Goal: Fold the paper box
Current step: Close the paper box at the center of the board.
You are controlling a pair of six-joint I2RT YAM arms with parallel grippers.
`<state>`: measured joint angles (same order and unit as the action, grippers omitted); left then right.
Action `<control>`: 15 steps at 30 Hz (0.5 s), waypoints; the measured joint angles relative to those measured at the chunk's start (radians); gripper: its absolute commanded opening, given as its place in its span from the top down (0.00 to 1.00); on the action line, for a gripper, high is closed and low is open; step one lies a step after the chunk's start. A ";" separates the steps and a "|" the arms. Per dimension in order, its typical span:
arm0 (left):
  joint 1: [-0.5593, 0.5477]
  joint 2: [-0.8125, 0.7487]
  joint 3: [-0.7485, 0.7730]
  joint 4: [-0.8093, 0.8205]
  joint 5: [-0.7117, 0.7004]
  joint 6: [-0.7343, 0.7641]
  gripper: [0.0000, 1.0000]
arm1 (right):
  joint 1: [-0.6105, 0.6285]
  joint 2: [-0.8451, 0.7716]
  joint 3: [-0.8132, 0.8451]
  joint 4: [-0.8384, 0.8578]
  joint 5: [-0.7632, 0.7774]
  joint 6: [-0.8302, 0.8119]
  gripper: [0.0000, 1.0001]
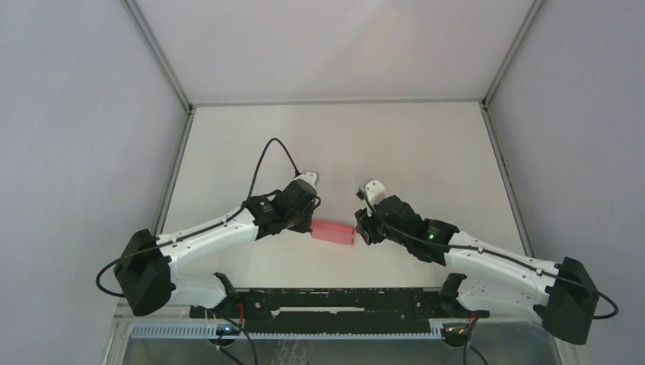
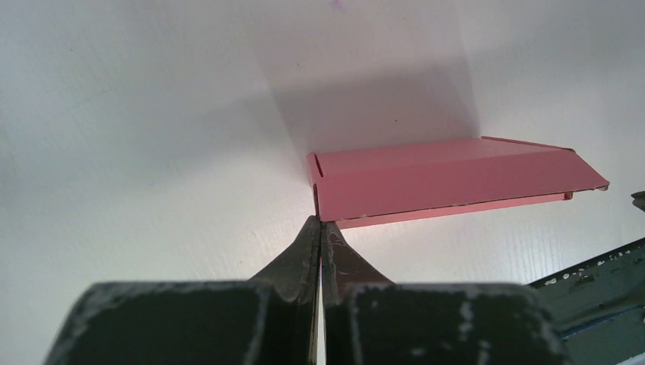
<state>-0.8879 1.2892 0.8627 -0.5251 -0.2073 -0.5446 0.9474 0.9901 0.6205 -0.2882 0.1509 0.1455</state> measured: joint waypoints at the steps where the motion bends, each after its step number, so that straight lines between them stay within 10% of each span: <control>1: 0.000 0.003 0.004 -0.003 0.000 0.000 0.97 | 0.003 0.000 0.000 0.000 0.001 -0.001 0.50; 15: 0.000 0.020 0.030 -0.034 0.000 0.000 0.97 | 0.070 0.012 -0.001 0.008 0.010 -0.012 0.55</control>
<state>-0.8879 1.3094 0.8925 -0.5594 -0.2073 -0.5449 1.0176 1.0023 0.6197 -0.2798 0.1612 0.1337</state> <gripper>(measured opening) 0.029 0.454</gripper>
